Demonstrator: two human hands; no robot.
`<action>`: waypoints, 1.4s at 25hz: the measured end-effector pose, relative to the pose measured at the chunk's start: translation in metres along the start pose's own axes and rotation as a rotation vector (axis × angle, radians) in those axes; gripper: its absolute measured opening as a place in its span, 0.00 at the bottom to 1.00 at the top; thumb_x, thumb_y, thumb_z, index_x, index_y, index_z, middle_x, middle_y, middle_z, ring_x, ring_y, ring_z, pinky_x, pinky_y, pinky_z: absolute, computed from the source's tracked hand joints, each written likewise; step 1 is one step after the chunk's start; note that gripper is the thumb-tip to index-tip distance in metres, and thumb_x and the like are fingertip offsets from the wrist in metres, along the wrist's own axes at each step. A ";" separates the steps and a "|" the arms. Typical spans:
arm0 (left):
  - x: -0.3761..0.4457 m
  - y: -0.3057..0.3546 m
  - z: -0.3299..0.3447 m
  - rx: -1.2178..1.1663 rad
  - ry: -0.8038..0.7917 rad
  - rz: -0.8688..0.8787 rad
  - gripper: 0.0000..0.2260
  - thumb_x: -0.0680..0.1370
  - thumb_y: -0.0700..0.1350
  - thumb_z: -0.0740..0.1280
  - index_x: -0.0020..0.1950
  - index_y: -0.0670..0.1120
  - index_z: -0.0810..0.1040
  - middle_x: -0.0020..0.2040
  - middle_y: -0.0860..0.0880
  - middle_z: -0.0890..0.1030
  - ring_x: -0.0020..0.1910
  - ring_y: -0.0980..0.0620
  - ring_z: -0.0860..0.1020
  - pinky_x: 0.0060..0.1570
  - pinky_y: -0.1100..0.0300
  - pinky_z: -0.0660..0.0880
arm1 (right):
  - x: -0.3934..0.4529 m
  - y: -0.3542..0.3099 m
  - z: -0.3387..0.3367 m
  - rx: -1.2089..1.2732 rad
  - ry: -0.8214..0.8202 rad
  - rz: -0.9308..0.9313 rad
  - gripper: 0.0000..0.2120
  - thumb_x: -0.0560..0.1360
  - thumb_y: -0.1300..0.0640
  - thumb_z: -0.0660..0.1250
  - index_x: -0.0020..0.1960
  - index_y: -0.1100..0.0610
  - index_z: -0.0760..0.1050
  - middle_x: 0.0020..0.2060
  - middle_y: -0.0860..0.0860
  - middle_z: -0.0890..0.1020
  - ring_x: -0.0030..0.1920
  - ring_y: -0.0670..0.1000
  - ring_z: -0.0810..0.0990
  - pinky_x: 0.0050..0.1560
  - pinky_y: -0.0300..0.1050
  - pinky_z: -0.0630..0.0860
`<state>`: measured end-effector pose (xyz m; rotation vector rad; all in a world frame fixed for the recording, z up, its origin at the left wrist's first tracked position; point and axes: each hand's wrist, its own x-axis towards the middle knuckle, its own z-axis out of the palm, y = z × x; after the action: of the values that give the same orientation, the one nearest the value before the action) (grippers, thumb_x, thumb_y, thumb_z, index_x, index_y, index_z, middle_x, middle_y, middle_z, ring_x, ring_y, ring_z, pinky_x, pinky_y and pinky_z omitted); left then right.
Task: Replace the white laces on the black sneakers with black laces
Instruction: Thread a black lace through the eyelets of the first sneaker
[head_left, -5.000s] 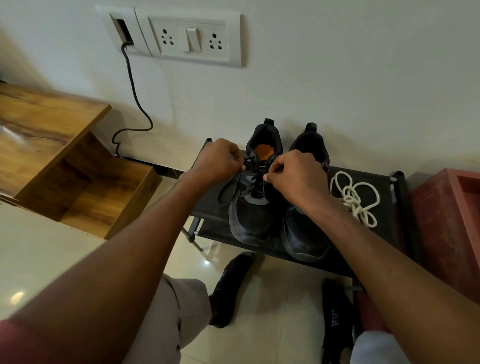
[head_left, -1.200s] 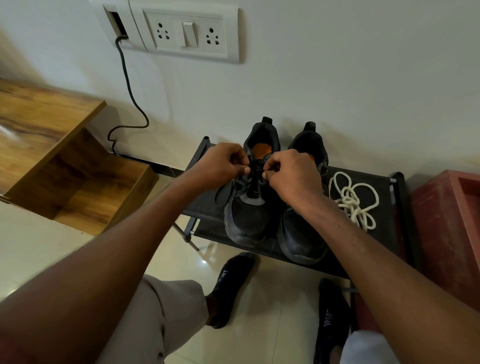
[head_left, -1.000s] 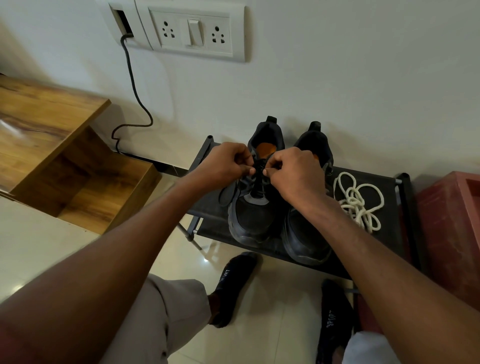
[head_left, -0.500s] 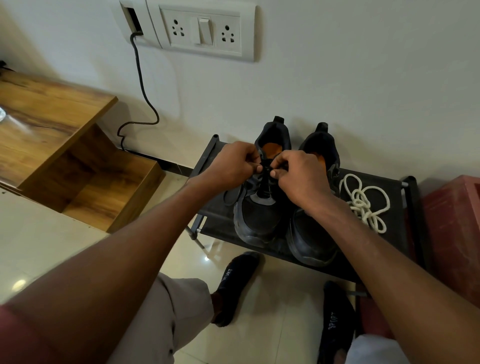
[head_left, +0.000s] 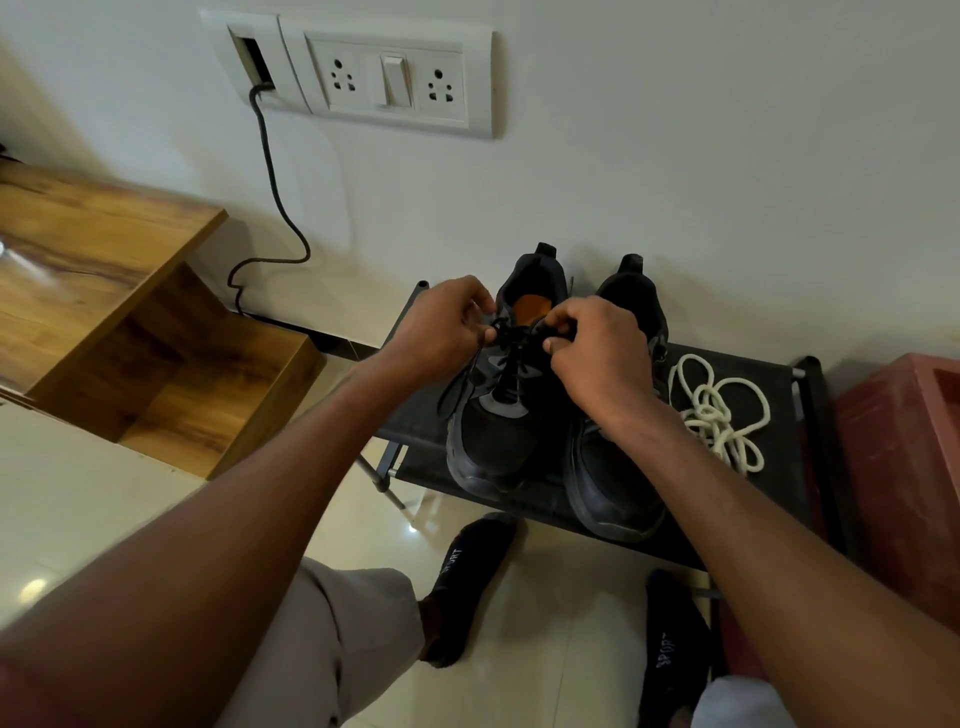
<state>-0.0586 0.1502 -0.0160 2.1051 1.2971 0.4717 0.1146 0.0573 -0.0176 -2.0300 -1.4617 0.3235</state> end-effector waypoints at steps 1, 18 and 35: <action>0.000 -0.001 0.001 0.012 -0.004 0.000 0.13 0.78 0.39 0.74 0.61 0.49 0.80 0.52 0.49 0.80 0.47 0.54 0.78 0.46 0.61 0.73 | 0.000 0.000 0.001 -0.027 -0.011 -0.002 0.11 0.77 0.57 0.77 0.58 0.54 0.84 0.53 0.51 0.84 0.51 0.52 0.84 0.50 0.47 0.81; 0.002 -0.004 0.007 -0.067 0.012 0.064 0.16 0.79 0.35 0.71 0.62 0.52 0.82 0.44 0.46 0.83 0.44 0.51 0.82 0.45 0.64 0.77 | 0.014 -0.002 -0.008 0.095 -0.023 0.073 0.09 0.78 0.58 0.73 0.57 0.48 0.84 0.47 0.44 0.83 0.47 0.45 0.81 0.51 0.46 0.81; 0.009 -0.008 0.011 -0.396 0.127 -0.151 0.09 0.75 0.35 0.75 0.53 0.43 0.81 0.42 0.40 0.85 0.43 0.44 0.86 0.47 0.45 0.85 | 0.002 -0.007 0.005 -0.124 0.025 -0.122 0.06 0.77 0.52 0.77 0.50 0.55 0.87 0.49 0.49 0.78 0.42 0.47 0.76 0.40 0.37 0.71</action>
<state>-0.0536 0.1572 -0.0291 1.6609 1.2985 0.7393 0.1069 0.0627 -0.0170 -2.0216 -1.6171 0.1602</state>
